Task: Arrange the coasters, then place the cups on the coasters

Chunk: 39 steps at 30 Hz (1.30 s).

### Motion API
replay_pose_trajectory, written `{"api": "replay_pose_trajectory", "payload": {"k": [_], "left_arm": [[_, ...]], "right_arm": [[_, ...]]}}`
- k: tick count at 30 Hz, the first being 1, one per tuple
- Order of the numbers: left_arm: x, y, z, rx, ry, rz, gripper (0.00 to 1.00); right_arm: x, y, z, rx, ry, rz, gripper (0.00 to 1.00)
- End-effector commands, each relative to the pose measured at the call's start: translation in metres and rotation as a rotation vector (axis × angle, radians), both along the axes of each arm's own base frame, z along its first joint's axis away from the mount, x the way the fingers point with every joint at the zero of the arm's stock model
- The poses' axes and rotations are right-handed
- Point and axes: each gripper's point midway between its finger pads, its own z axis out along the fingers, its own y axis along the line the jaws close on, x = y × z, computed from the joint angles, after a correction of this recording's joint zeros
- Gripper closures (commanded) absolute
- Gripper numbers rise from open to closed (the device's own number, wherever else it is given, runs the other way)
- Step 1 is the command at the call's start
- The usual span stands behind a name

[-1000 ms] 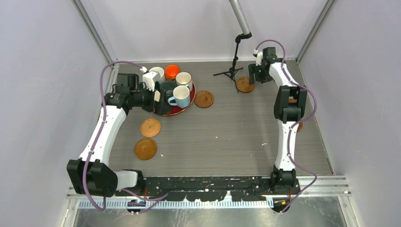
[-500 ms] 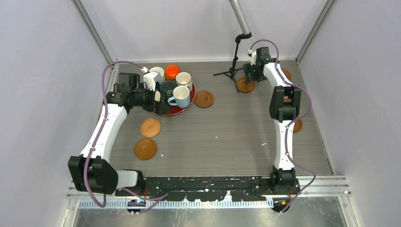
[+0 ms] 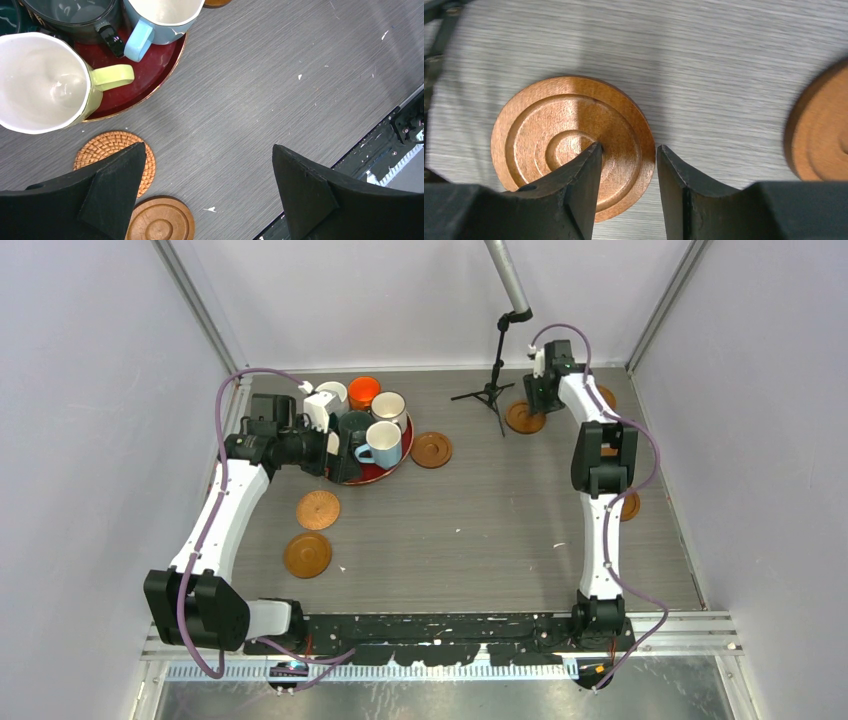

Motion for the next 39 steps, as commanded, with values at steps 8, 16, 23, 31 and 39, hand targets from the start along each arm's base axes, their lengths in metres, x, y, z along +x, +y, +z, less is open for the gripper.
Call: {"api": "replay_pose_trajectory", "payload": {"k": [8, 16, 23, 31, 39], "left_arm": [[0.012, 0.001, 0.014, -0.002, -0.061, 0.001, 0.00], [0.013, 0.002, 0.013, 0.003, -0.059, 0.004, 0.00], [0.010, 0.001, 0.018, -0.004, -0.067, 0.007, 0.00], [0.008, 0.003, 0.017, 0.011, -0.069, 0.004, 0.00], [0.011, 0.004, 0.013, 0.021, -0.059, 0.003, 0.00]], "right_arm": [[0.018, -0.077, 0.007, -0.086, -0.049, -0.142, 0.52], [0.026, -0.077, 0.018, -0.060, -0.084, -0.143, 0.52], [0.030, -0.070, 0.029, -0.032, -0.104, -0.122, 0.52], [0.036, -0.062, 0.016, -0.016, -0.097, -0.122, 0.52], [0.045, -0.053, 0.004, -0.015, -0.101, -0.105, 0.52]]}}
